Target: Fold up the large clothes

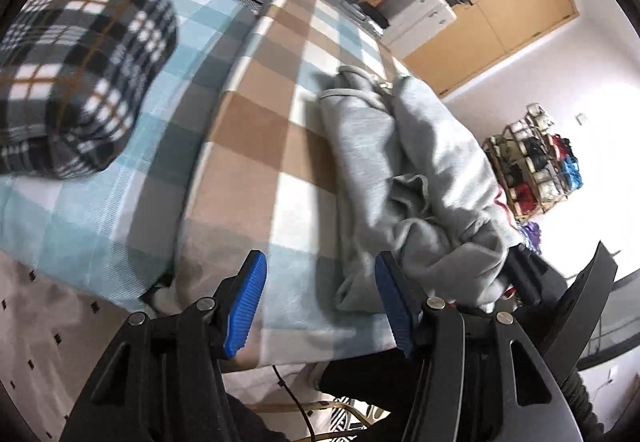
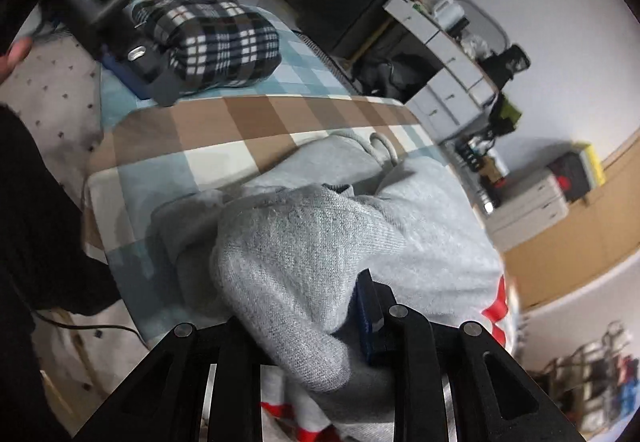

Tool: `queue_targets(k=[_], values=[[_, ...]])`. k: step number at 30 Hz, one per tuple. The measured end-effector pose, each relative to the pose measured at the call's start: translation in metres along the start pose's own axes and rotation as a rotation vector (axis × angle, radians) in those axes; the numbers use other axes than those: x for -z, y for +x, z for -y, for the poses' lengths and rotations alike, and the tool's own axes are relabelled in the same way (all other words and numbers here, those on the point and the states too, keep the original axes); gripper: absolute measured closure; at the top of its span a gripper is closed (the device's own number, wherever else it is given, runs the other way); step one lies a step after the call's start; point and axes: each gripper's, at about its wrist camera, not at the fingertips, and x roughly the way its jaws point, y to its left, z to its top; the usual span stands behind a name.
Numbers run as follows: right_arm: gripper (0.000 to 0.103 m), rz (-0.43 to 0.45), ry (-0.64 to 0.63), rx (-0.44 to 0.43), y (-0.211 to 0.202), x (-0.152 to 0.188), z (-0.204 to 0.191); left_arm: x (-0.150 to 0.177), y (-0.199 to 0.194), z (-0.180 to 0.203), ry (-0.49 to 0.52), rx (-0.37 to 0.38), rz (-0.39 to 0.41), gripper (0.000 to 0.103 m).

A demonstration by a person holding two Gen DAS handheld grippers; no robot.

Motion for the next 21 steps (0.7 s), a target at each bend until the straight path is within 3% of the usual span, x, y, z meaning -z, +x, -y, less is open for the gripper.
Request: queue_targets(k=[5, 8, 10, 13, 15, 18, 21], values=[[0.079, 0.057, 0.105, 0.004, -0.007, 0.008, 0.009, -0.017, 0.004, 0.041, 0.091, 0.06, -0.005, 0.052], [0.079, 0.109, 0.172, 0.001, -0.01, 0.018, 0.013, -0.046, 0.024, 0.061, 0.07, 0.215, -0.079, 0.048], [0.078, 0.147, 0.224, -0.003, -0.013, 0.027, 0.016, -0.057, 0.043, 0.073, 0.074, 0.261, -0.158, 0.033], [0.078, 0.193, 0.327, -0.033, -0.015, 0.039, 0.026, -0.065, 0.086, 0.101, 0.098, 0.237, -0.289, 0.033], [0.078, 0.2, 0.355, -0.051, -0.019, 0.043, 0.029, -0.069, 0.113, 0.107, 0.055, 0.201, -0.356, 0.033], [0.078, 0.212, 0.389, -0.077, -0.024, 0.045, 0.034, -0.074, 0.143, 0.111, -0.052, 0.215, -0.394, 0.033], [0.078, 0.204, 0.427, -0.099, -0.024, 0.048, 0.035, -0.071, 0.164, 0.128, -0.01, 0.146, -0.442, 0.033]])
